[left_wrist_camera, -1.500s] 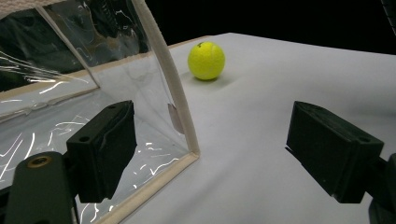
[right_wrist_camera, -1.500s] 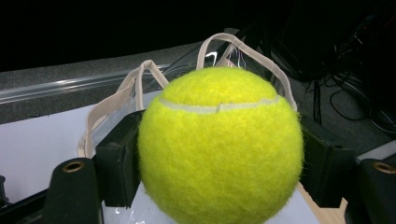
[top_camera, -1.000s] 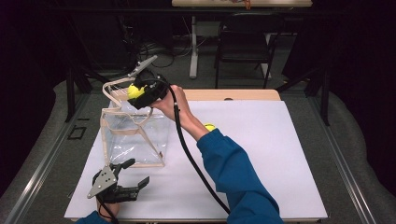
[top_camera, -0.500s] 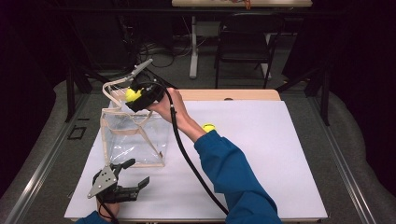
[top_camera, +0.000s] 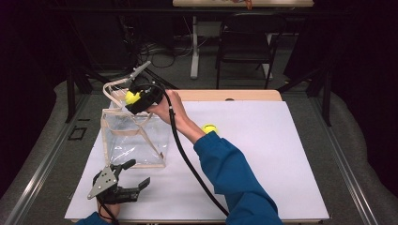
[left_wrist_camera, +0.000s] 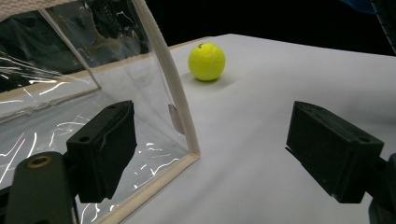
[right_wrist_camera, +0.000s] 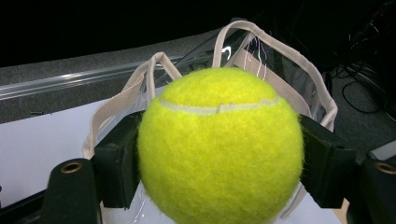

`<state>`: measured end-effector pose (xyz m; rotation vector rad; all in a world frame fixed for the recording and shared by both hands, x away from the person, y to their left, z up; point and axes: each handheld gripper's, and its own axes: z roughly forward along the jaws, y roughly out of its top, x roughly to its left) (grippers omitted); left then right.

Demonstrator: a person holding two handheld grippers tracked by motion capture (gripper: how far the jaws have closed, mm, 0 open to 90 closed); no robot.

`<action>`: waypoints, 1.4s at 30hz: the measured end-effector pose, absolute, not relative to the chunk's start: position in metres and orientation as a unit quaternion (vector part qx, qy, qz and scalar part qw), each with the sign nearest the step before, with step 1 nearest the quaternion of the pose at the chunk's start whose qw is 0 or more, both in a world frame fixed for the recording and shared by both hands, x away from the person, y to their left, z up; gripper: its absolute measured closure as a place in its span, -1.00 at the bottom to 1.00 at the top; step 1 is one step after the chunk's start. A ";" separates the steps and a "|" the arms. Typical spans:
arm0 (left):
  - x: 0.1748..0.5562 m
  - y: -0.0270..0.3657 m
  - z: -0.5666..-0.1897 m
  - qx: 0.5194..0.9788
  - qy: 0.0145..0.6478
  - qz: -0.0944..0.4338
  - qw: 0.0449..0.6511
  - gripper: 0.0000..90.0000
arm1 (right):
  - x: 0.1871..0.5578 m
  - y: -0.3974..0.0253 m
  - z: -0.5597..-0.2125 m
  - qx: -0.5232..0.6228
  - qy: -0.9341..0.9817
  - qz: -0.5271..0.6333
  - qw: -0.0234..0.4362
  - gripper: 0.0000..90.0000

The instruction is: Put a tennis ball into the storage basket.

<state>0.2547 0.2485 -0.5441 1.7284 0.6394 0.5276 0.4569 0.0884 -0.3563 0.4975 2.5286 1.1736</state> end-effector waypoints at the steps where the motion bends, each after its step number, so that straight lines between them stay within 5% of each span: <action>1: 0.255 0.249 -0.544 0.738 0.273 0.225 0.575 -0.65 | 0.457 0.089 -0.357 0.175 0.882 0.409 0.155 -0.44; 21: 0.254 0.247 -0.544 0.739 0.271 0.224 0.574 -0.65 | 0.443 0.042 -0.347 0.176 0.872 0.434 0.144 -0.96; 42: 0.255 0.247 -0.544 0.743 0.271 0.222 0.571 -0.65 | 0.433 -0.020 -0.364 0.201 0.869 0.427 0.146 -1.00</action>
